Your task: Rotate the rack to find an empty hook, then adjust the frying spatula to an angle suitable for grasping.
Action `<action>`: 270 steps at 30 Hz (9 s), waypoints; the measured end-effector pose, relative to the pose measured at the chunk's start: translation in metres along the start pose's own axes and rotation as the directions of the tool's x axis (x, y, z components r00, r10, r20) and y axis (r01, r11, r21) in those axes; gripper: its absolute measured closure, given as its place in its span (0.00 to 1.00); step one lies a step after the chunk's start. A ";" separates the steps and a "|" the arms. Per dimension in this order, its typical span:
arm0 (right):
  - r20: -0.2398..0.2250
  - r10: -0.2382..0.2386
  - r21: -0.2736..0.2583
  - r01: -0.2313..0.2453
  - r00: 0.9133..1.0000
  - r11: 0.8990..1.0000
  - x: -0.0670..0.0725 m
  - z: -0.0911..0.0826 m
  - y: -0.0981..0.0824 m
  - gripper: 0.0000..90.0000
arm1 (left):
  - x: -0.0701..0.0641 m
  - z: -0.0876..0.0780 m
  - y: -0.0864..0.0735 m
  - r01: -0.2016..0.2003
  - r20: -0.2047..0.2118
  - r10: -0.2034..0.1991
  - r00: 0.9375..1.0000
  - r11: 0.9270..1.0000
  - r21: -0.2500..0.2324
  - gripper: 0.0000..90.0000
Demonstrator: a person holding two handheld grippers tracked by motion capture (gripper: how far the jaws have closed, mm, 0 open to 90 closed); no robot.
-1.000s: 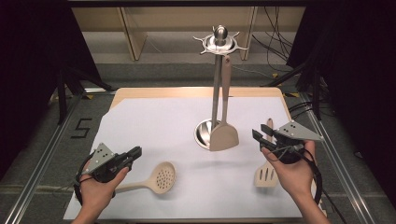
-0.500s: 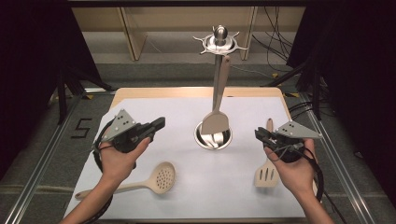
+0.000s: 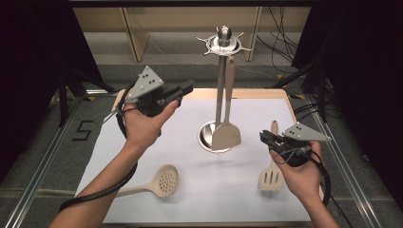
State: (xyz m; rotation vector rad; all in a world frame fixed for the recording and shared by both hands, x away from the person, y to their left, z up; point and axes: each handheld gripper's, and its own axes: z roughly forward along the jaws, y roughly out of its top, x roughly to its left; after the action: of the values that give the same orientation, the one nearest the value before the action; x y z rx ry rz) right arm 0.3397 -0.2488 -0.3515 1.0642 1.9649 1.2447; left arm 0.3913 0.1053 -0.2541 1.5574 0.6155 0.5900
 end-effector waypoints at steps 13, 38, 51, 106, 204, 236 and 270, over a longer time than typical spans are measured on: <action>-0.008 0.045 0.017 -0.045 0.999 0.999 -0.002 -0.003 -0.001 0.88 | -0.011 0.039 0.048 -0.034 -0.013 0.033 0.999 0.998 -0.044 0.99; 0.015 0.045 0.000 -0.045 0.999 0.999 -0.004 0.000 -0.001 0.87 | -0.001 0.050 0.059 -0.018 -0.059 0.014 0.998 0.998 -0.067 0.99; 0.011 0.020 0.004 -0.020 1.000 1.000 -0.005 0.002 -0.002 0.87 | 0.009 0.055 0.063 -0.020 -0.092 0.014 0.996 0.998 -0.055 0.99; 0.007 0.031 0.025 -0.031 1.000 0.999 -0.005 0.006 -0.005 0.85 | 0.039 0.081 0.069 0.017 -0.128 -0.016 0.992 1.000 0.008 0.99; 0.199 0.222 0.591 -0.298 0.954 0.749 -0.053 0.049 -0.038 0.77 | 0.056 -0.082 -0.080 0.092 -0.200 -0.077 0.977 0.993 0.070 0.59; 0.340 0.243 0.716 -0.418 0.908 0.559 -0.071 0.104 -0.067 0.74 | 0.056 -0.083 -0.079 0.086 -0.190 -0.072 0.979 0.994 0.068 0.58; 0.171 0.267 0.837 -0.283 0.948 0.469 -0.047 0.066 -0.075 0.88 | 0.056 -0.083 -0.078 0.078 -0.188 -0.063 0.980 0.994 0.071 0.58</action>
State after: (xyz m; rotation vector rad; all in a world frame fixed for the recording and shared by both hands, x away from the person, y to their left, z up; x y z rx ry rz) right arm 0.3923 -0.2780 -0.4442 1.9192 2.5180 0.2609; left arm 0.3713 0.2080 -0.3257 1.5570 0.8409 0.6690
